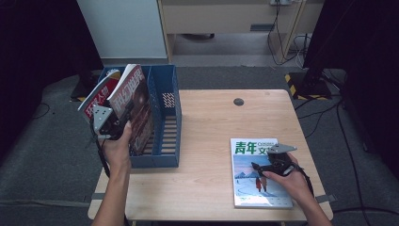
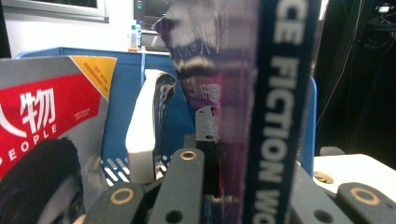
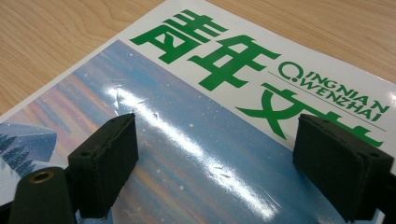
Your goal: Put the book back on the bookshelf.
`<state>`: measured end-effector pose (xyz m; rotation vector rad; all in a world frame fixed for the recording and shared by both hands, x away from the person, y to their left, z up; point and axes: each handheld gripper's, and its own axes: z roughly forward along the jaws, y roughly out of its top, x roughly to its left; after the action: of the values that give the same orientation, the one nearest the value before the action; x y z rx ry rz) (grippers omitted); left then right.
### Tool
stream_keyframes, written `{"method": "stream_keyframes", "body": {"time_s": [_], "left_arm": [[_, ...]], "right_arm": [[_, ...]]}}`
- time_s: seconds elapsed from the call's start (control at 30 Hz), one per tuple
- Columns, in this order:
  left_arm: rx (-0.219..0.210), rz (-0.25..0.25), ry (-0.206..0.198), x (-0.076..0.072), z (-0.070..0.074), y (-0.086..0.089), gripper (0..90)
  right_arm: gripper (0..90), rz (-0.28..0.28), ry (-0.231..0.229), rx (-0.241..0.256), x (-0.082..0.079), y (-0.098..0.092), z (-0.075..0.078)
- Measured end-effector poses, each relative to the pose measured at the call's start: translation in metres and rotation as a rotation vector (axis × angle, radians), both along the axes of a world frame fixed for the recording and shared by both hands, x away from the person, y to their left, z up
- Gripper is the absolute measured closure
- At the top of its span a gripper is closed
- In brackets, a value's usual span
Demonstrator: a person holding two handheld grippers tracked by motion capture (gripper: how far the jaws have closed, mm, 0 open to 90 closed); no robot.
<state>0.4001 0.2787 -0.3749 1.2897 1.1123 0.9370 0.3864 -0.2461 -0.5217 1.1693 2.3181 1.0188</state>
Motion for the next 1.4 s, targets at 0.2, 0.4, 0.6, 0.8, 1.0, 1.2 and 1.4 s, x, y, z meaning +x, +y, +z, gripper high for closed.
{"method": "stream_keyframes", "body": {"time_s": [0.2, 0.4, 0.6, 0.8, 1.0, 1.2, 1.4], "left_arm": [[0.001, -0.001, 0.001, 0.002, -0.004, 0.0, 83.9], [-0.005, 0.001, 0.01, 0.003, -0.013, -0.001, 83.9], [0.003, 0.001, 0.023, 0.004, -0.024, -0.003, 84.0], [0.006, 0.0, 0.024, 0.004, -0.032, -0.005, 83.9], [0.003, 0.004, 0.038, 0.002, -0.041, -0.006, 83.8], [-0.01, 0.006, 0.039, -0.001, -0.046, -0.003, 83.7], [-0.019, 0.011, 0.05, -0.006, -0.048, -0.002, 83.4]], "right_arm": [[14.2, 0.0, 0.0, 0.0, 0.0, 0.0, 0.0], [14.2, 0.0, 0.0, 0.0, 0.0, 0.0, 0.0], [14.3, 0.0, 0.0, 0.0, 0.0, 0.0, 0.0], [14.3, 0.0, 0.002, 0.002, 0.0, 0.0, 0.0], [14.3, 0.001, 0.0, 0.0, 0.0, 0.0, 0.0], [14.2, 0.001, 0.0, 0.0, 0.0, 0.0, 0.0], [14.2, 0.001, 0.0, 0.0, 0.0, 0.0, 0.0]]}}
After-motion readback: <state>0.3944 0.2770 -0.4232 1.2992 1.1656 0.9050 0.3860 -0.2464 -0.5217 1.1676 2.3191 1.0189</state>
